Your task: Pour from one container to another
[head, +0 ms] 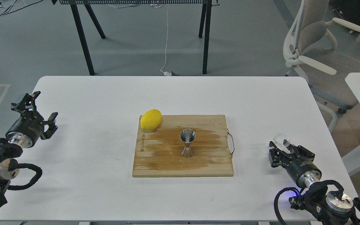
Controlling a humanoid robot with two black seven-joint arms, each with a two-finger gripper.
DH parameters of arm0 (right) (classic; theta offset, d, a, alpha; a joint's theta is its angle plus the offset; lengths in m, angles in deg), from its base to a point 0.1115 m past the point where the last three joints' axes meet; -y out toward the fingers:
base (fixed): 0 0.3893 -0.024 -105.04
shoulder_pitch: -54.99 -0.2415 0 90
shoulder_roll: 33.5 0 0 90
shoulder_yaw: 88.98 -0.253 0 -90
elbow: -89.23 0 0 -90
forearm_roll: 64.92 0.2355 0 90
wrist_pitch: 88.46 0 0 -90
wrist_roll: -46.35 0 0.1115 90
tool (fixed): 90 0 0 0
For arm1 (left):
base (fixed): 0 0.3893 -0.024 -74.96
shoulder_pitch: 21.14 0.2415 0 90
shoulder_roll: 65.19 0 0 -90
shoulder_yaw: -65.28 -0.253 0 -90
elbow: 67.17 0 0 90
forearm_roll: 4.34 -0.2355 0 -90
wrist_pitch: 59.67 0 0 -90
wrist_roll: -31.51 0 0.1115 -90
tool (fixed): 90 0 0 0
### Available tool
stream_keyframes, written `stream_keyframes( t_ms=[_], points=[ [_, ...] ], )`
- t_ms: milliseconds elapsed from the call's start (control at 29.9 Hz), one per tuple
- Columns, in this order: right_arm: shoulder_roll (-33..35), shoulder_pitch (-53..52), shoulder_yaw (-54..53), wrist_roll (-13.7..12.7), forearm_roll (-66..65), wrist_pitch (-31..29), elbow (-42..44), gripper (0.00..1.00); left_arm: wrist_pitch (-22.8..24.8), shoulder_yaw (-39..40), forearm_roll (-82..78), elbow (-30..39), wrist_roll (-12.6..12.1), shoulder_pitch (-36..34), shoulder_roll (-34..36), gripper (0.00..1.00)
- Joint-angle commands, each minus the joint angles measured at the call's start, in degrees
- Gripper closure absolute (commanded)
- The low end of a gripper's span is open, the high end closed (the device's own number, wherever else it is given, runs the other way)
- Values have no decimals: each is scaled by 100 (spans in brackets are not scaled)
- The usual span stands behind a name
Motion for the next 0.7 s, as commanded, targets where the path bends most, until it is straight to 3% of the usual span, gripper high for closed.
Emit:
stream_keyframes(
  t_ms=[0,669],
  points=[
    [0,13,0,6,0,0,-1,2,0,-1,0,0,0,0,-9,1],
    [-9,31,9,24,0,-123,-45,1,0,-1,0,0,0,9,-18,1]
  ],
)
